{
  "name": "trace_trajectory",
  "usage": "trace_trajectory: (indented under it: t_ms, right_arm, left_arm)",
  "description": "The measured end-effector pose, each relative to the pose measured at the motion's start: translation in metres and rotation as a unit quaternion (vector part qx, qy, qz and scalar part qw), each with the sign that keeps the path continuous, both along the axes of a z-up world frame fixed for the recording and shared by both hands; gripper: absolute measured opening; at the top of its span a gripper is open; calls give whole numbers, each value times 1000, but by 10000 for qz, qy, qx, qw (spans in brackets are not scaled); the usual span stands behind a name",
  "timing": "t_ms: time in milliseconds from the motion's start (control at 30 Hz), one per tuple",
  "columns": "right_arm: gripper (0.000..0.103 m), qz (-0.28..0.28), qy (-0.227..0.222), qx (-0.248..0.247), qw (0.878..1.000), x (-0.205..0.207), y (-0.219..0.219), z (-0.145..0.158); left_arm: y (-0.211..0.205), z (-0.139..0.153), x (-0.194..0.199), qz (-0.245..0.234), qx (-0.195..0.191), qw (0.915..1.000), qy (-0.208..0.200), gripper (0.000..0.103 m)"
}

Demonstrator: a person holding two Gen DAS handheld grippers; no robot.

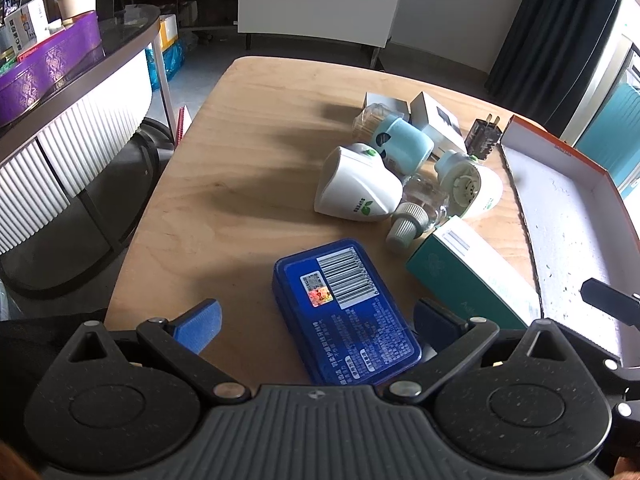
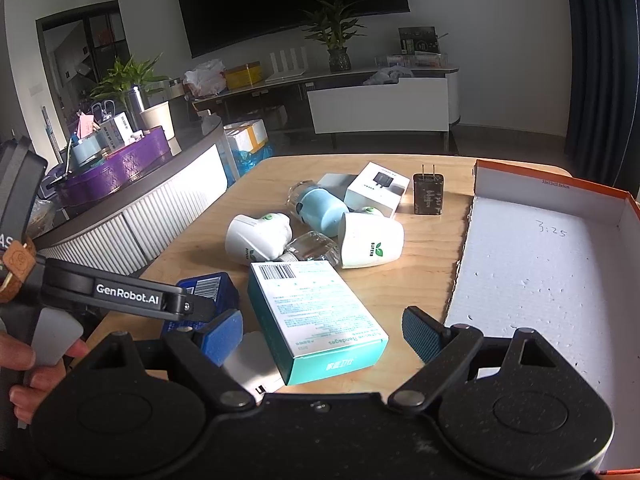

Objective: Organize rigid objects
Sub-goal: 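Move the left tool to the blue tin while the right tool approaches the white-teal box, then close the left tool on the blue tin while the right tool grips the white-teal box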

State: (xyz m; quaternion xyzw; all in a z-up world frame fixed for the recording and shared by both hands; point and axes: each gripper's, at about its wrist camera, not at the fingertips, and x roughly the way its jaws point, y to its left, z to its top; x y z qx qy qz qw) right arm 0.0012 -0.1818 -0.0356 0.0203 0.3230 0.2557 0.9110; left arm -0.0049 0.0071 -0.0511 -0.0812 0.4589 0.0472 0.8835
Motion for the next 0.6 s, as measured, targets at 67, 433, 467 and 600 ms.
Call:
trace_trajectory:
  t_ms: [67,433,467,600]
  right_arm:
    - [102,-6,-3,-2,10000,0,0,0]
    - [102,-21,-26,29,10000,1,-1,-1]
    - [102,-15,-27,30,10000,1,-1,-1]
    - [102,-8,-2,-41,10000,3,-3,-1]
  left_arm:
    - [-1,-1,0,24,2,10000,2,103]
    - [-2,-17,10,248,-132,9992,268,103]
    - [-1,-20,11,227,-158,9991,306,103]
    - [9,-22,8,133,-204,9993,272,103]
